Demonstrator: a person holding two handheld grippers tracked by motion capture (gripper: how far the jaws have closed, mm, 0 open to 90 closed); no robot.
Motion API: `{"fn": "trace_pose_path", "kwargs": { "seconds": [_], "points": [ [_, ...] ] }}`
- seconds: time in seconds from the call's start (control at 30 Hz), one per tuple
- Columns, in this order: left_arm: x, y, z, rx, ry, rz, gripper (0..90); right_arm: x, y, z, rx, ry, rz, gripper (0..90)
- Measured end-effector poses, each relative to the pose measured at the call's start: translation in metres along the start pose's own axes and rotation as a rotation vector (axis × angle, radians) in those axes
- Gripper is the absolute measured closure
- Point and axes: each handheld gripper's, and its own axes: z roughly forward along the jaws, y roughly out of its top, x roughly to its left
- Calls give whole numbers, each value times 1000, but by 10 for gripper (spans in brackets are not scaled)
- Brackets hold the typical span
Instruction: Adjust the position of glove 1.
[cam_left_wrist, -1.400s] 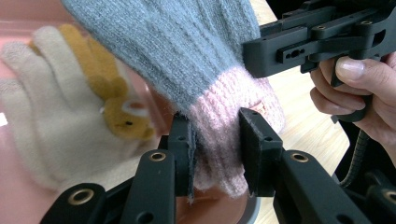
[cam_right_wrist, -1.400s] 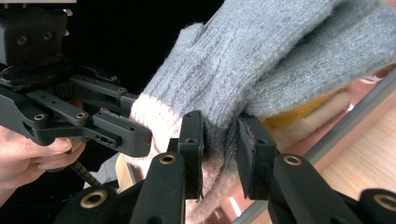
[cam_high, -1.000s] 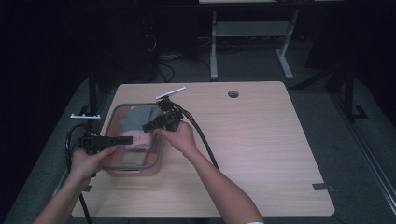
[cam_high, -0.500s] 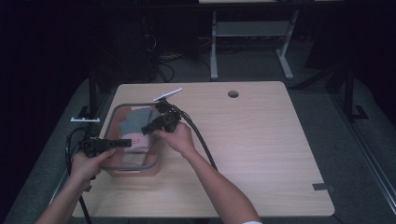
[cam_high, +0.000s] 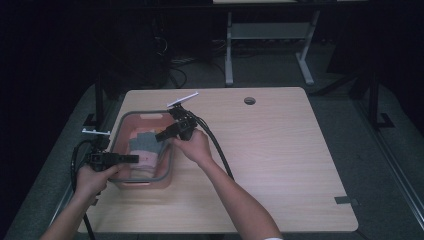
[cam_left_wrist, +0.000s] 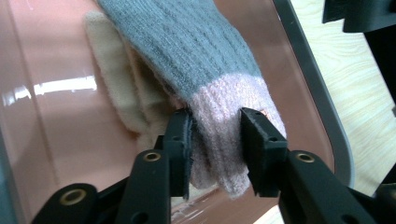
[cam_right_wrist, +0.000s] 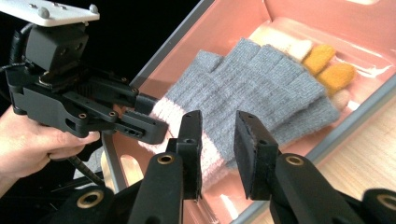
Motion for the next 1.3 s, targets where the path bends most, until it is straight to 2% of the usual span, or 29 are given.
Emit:
{"fn": "trace_pose_path", "kwargs": {
  "seconds": [0.13, 0.3, 0.5, 0.63, 0.73, 0.97, 1.1, 1.3],
  "points": [
    [-1, 2, -6, -26, 25, -1, 520, 0, -1, -6, -13, -3, -3, 701],
    [-4, 6, -11, -38, 48, 23, 480, -3, -3, -16, -29, -15, 1, 675],
    [-10, 12, -16, -60, 47, 42, 461, -9, -7, -29, -40, -25, 14, 629],
    [-14, 15, -20, -75, 34, 62, 451, -13, -10, -38, -50, -18, 24, 599],
    [-17, 17, -21, -86, 26, 61, 436, -14, -11, -45, -60, -13, 13, 576],
    [-27, 23, -21, -113, 4, 67, 365, -19, -16, -61, -74, -14, 23, 499],
    [-34, 26, -19, -118, -10, 85, 343, -24, -19, -69, -88, -18, 18, 466],
    [-47, 28, -13, -120, -41, 122, 344, -33, -28, -81, -101, -25, 45, 439]
  ]
}}
